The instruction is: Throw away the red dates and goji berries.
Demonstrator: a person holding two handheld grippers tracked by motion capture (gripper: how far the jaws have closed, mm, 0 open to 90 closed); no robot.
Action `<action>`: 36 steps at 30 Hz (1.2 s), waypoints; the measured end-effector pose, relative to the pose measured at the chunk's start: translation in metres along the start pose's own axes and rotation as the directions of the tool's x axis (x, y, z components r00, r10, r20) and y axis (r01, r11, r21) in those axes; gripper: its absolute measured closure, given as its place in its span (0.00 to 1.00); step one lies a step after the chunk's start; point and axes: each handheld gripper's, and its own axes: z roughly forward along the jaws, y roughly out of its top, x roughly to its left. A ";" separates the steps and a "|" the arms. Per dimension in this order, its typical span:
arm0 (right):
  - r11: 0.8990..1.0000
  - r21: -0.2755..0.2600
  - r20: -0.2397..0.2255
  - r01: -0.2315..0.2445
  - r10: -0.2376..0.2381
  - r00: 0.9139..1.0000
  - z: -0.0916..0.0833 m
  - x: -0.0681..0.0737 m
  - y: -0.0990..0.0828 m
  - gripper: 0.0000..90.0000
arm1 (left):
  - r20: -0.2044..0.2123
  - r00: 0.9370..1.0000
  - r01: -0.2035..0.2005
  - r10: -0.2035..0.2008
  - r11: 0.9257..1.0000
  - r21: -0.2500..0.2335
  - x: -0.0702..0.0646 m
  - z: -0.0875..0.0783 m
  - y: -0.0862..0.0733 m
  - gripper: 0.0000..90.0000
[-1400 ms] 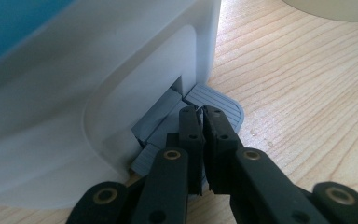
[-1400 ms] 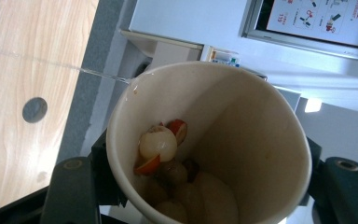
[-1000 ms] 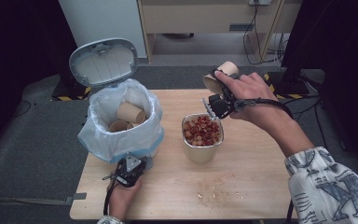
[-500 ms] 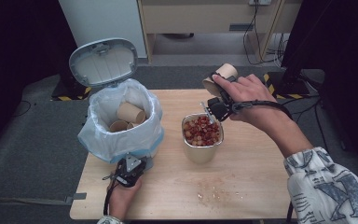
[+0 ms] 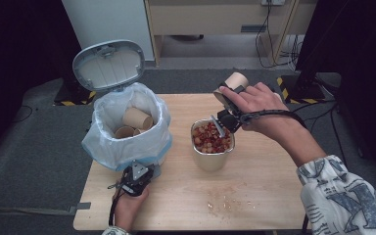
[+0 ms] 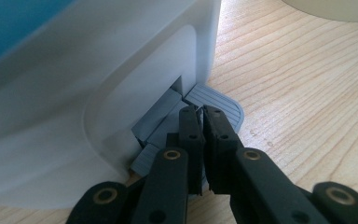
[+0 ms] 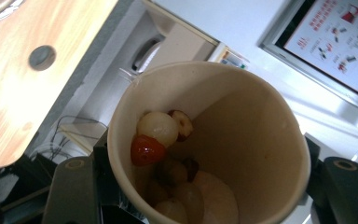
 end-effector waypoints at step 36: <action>1.000 -0.010 -0.037 0.014 -0.015 0.999 0.011 0.012 0.011 0.39 | 0.003 1.000 0.004 -0.004 1.000 -0.002 0.000 0.000 0.000 0.95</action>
